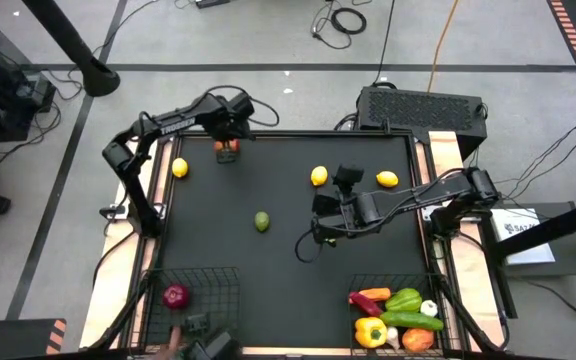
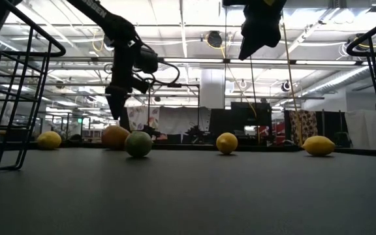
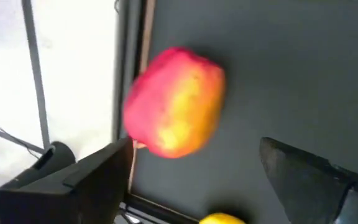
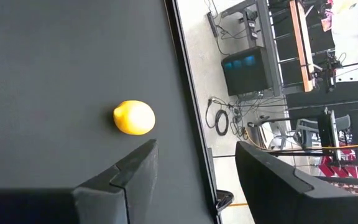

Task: Sort produce into baskets
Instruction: Put the red apple into the left wire basket

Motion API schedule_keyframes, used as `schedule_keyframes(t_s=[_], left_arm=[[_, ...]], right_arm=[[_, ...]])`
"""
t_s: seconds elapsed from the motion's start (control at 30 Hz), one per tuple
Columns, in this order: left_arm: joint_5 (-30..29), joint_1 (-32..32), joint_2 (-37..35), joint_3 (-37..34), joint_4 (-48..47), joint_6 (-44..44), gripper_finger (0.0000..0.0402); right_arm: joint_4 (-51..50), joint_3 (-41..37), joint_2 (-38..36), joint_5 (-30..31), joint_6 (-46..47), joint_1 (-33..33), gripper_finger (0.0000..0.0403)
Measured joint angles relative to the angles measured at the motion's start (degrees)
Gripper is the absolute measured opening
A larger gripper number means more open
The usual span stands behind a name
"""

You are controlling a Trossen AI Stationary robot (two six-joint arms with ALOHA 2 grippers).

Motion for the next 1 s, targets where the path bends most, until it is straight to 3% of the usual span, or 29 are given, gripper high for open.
schedule_keyframes(t_s=[0.2,0.5,1.0], left_arm=[[4.9,4.3,0.6,0.0,6.5,1.2,0.0353],[9.2,6.1,1.0,-0.1,4.2,1.3,0.0353],[10.2,6.3,1.0,-0.4,0.1,2.7,0.0353]], right_arm=[[0.0,0.0,0.0,0.0,0.0,0.0,0.0205],[0.2,0.0,0.0,0.0,0.0,0.0,0.0205],[0.2,0.0,0.0,-3.1,-0.6,0.0,0.0205]])
